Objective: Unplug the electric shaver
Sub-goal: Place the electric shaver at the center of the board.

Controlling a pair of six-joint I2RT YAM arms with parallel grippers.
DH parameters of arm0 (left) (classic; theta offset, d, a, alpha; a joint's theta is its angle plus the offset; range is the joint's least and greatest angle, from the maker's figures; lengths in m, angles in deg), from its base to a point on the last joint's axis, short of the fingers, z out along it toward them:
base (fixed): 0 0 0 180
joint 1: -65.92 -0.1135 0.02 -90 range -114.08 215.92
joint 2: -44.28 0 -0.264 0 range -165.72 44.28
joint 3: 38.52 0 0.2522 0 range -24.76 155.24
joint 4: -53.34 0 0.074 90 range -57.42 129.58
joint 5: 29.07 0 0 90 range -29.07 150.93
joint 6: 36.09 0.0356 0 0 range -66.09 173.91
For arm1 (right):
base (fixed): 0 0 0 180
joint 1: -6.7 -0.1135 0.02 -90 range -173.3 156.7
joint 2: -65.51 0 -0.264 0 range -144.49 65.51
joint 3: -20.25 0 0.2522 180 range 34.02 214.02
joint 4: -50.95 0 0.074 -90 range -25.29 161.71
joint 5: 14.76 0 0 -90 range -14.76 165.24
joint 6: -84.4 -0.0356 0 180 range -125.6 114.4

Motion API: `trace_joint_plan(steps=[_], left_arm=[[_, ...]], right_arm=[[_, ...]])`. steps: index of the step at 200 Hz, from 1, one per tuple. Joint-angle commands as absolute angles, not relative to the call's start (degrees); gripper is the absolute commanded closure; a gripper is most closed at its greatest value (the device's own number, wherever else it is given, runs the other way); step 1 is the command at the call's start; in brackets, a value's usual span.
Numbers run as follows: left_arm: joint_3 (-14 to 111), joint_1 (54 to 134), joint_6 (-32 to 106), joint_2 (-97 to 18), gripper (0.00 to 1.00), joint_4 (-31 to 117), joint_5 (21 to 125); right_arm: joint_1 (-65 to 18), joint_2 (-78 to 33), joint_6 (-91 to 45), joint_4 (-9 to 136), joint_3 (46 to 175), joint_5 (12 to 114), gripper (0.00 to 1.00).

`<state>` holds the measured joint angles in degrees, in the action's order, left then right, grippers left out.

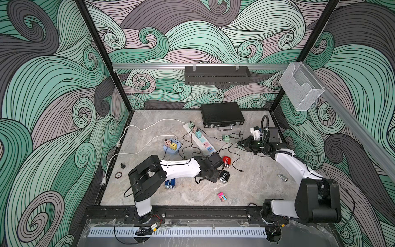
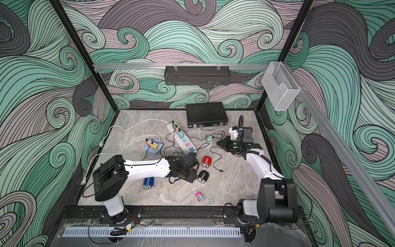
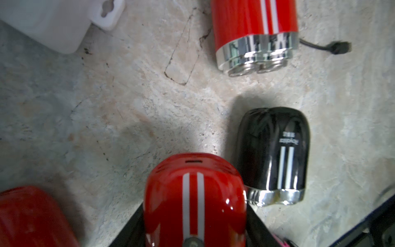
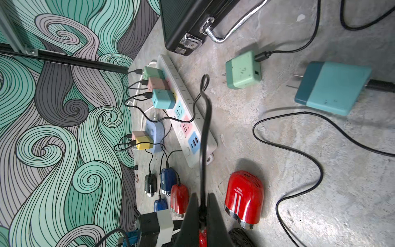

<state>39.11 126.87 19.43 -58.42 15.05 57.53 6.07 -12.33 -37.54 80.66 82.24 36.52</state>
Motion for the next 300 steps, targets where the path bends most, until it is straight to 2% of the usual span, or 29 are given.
trace_joint_plan(steps=[1,149,182,216,237,252,300], left_arm=[[42.15,127.62,19.63,-59.86,0.85,11.19,54.98],[42.56,133.76,16.03,-62.07,0.84,3.78,48.63],[42.68,134.29,15.74,-62.55,0.79,3.04,48.01],[43.0,134.4,15.94,-62.97,0.69,2.57,47.85],[43.26,134.61,16.18,-62.79,0.5,2.25,47.68],[43.27,134.77,15.99,-62.77,0.42,2.05,46.96],[43.09,134.86,15.59,-62.22,0.3,1.71,46.26]], right_arm=[[6.17,-14.19,-37.35,82.14,82.91,38.14,0.99],[4.11,-17.54,-36.35,81.88,81.74,40.9,0.97],[3.12,-18.74,-36.28,81.85,81.98,41.88,0.97],[2.05,-21.08,-36.36,81.68,82.57,42.84,0.97],[1.39,-22.31,-36.31,81.45,82.79,43.41,0.96],[1.01,-22.93,-36.51,81.24,82.79,44.01,0.96],[0.55,-24.51,-36.53,80.91,82.87,44.64,0.94]])
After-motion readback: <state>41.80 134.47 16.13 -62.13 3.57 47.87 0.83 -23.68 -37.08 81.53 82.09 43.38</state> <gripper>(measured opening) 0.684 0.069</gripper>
